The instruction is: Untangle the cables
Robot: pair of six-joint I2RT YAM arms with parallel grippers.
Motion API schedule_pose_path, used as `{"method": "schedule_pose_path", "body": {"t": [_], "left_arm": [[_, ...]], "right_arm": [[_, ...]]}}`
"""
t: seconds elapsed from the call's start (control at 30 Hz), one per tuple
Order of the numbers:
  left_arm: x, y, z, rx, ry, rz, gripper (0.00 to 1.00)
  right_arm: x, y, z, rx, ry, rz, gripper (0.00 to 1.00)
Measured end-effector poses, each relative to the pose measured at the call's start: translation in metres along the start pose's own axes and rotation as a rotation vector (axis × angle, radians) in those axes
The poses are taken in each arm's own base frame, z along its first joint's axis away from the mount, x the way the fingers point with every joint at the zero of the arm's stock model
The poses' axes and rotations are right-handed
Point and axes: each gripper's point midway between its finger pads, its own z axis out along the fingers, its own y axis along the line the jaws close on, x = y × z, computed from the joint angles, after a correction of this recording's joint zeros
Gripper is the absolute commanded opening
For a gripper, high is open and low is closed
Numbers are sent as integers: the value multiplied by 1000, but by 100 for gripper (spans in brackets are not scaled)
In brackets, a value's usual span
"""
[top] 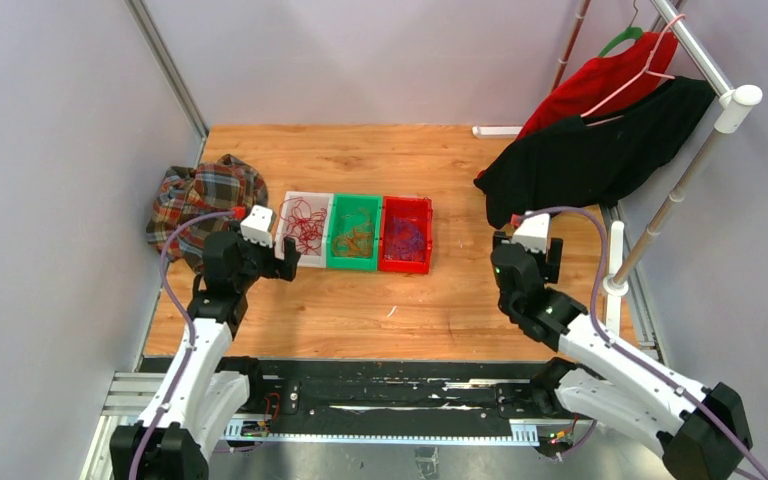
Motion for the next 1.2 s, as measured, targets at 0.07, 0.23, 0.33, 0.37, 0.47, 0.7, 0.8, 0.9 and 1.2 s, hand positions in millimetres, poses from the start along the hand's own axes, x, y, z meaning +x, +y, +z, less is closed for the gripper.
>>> {"method": "schedule_pose_path", "body": {"t": [0.07, 0.23, 0.33, 0.37, 0.47, 0.7, 0.8, 0.9, 1.2], "left_arm": [[6, 0, 8, 1, -32, -7, 98], [28, 7, 28, -28, -36, -3, 98], [42, 12, 37, -53, -44, 5, 98], [48, 14, 39, -64, -47, 5, 98], [59, 18, 42, -95, -61, 4, 98], [32, 33, 52, -159, -189, 5, 98], [34, 39, 61, -183, -196, 5, 98], [44, 43, 70, -202, -192, 0, 98], [33, 46, 70, -217, -251, 9, 98]], "right_arm": [[13, -12, 6, 44, -29, 26, 76], [60, -47, 27, 169, 12, 44, 76], [69, -56, 34, 202, 11, 61, 76], [68, -56, 36, 198, -4, 65, 76], [69, -55, 42, 188, -39, 60, 76], [92, -50, 63, 160, -17, 25, 77], [94, -45, 72, 141, -16, 26, 77], [91, -40, 81, 104, -36, 23, 77], [99, -19, 106, -55, -70, -6, 78]]}}
